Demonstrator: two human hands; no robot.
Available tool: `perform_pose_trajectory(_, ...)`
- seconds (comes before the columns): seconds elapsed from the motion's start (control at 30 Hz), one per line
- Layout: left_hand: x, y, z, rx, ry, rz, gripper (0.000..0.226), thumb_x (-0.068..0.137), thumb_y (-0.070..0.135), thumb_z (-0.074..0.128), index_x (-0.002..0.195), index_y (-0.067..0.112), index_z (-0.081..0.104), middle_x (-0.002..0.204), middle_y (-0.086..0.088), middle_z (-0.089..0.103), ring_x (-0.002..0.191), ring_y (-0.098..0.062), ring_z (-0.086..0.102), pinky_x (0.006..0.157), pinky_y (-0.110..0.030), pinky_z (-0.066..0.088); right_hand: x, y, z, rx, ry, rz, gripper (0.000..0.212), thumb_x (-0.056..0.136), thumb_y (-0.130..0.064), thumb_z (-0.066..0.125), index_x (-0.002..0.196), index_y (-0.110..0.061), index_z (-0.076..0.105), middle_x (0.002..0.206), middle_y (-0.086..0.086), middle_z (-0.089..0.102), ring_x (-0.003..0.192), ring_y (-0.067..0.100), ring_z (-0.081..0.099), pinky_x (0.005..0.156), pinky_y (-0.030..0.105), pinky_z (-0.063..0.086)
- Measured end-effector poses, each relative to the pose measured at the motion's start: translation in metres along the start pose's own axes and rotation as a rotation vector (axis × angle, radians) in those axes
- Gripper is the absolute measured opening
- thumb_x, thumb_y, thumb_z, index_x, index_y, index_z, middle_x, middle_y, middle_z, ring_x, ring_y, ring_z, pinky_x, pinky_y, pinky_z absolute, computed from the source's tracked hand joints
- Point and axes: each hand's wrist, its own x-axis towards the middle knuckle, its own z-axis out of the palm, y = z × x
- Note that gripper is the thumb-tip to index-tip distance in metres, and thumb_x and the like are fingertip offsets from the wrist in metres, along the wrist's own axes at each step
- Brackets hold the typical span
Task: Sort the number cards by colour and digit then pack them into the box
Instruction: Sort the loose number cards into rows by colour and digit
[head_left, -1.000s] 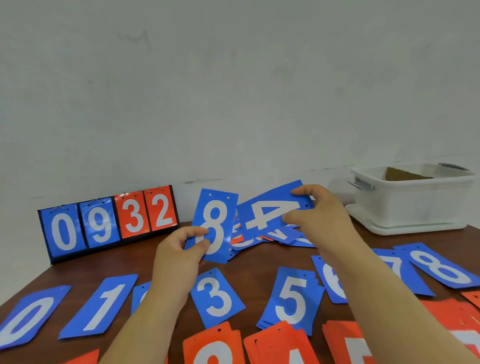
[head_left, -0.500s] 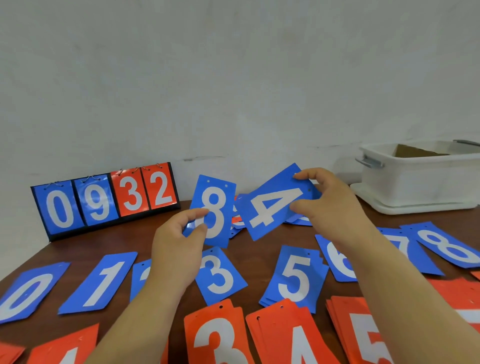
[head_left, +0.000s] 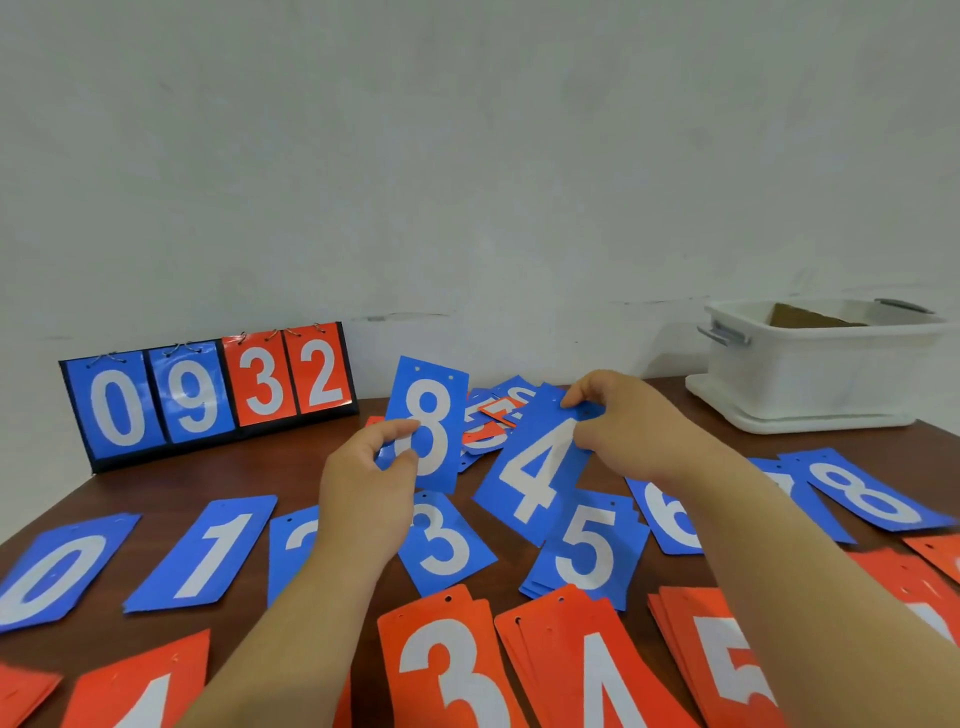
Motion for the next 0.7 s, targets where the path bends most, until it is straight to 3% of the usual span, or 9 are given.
perform_pose_trajectory(0.07,0.0,-0.002,0.0,0.025,-0.001,-0.004,0.035,0.097,0.005,0.058,0.115,0.032,0.069,0.119,0.011,0.062,0.053,0.019,0.054,0.047,-0.016,0.051,0.008,0.001,0.005,-0.064,-0.063,0.039,0.032,0.086,-0.004,0.057,0.108,-0.026,0.064,0.098,0.001,0.062,0.066,0.014,0.057,0.054,0.023,0.042)
perform_pose_trajectory(0.17,0.001,-0.002,-0.001,0.059,-0.006,-0.025,0.036,0.097,0.004,0.057,0.114,0.034,0.069,0.1,0.022,0.062,0.054,0.004,0.058,0.059,-0.041,0.059,0.02,0.002,0.015,-0.154,-0.195,0.094,0.035,0.088,-0.001,0.055,0.111,-0.025,0.065,0.108,0.0,0.059,0.077,0.017,0.062,0.067,0.033,0.053)
perform_pose_trajectory(0.27,0.003,-0.003,-0.001,0.06,-0.018,-0.024,0.036,0.096,0.004,0.057,0.112,0.035,0.069,0.093,0.023,0.061,0.061,-0.005,0.056,0.063,-0.051,0.058,0.028,0.004,0.031,-0.187,-0.299,0.088,0.035,0.087,-0.001,0.054,0.108,-0.027,0.064,0.118,0.006,0.059,0.089,0.028,0.068,0.071,0.037,0.055)
perform_pose_trajectory(0.33,0.003,-0.003,-0.001,0.059,-0.033,-0.021,0.035,0.097,0.005,0.057,0.113,0.034,0.07,0.088,0.023,0.061,0.067,-0.013,0.059,0.059,-0.052,0.057,0.032,0.005,0.044,-0.197,-0.327,0.066,0.033,0.088,-0.002,0.057,0.109,-0.027,0.063,0.123,0.005,0.058,0.098,0.028,0.066,0.078,0.037,0.055)
perform_pose_trajectory(0.4,0.002,-0.004,-0.001,0.056,-0.042,-0.022,0.034,0.097,0.005,0.057,0.115,0.031,0.07,0.083,0.021,0.063,0.067,-0.014,0.06,0.058,-0.051,0.057,0.036,0.006,0.055,-0.229,-0.341,0.037,0.031,0.089,-0.004,0.06,0.111,-0.026,0.061,0.127,0.004,0.056,0.095,0.024,0.063,0.074,0.033,0.052)
perform_pose_trajectory(0.47,0.001,-0.005,-0.002,0.068,-0.045,-0.019,0.035,0.097,0.006,0.057,0.117,0.03,0.07,0.095,0.019,0.066,0.064,-0.011,0.059,0.056,-0.047,0.057,0.039,0.008,0.062,-0.313,-0.362,0.006,0.032,0.089,-0.011,0.065,0.117,-0.027,0.059,0.135,0.001,0.053,0.1,0.02,0.06,0.076,0.028,0.049)
perform_pose_trajectory(0.53,0.002,-0.007,-0.001,0.074,-0.053,-0.03,0.035,0.097,0.006,0.056,0.117,0.032,0.069,0.112,0.014,0.063,0.064,-0.018,0.061,0.048,-0.04,0.055,0.038,0.013,0.065,-0.424,-0.387,-0.022,0.044,0.089,-0.021,0.07,0.13,-0.025,0.053,0.142,-0.001,0.05,0.119,0.021,0.055,0.091,0.031,0.048)
perform_pose_trajectory(0.63,0.003,-0.009,0.001,0.083,-0.068,-0.043,0.036,0.097,0.006,0.056,0.113,0.035,0.069,0.097,0.021,0.061,0.047,-0.014,0.049,0.042,-0.029,0.044,0.034,0.019,0.066,-0.381,-0.429,-0.028,0.059,0.087,-0.025,0.074,0.139,-0.027,0.046,0.148,-0.004,0.047,0.132,0.02,0.049,0.105,0.036,0.046)
perform_pose_trajectory(0.7,0.004,-0.009,0.002,0.096,-0.076,-0.034,0.035,0.096,0.007,0.057,0.114,0.034,0.069,0.093,0.025,0.058,0.05,-0.01,0.049,0.045,-0.03,0.046,0.031,0.021,0.065,-0.338,-0.459,-0.03,0.062,0.087,-0.023,0.074,0.141,-0.029,0.045,0.148,-0.006,0.048,0.133,0.017,0.049,0.107,0.035,0.046)
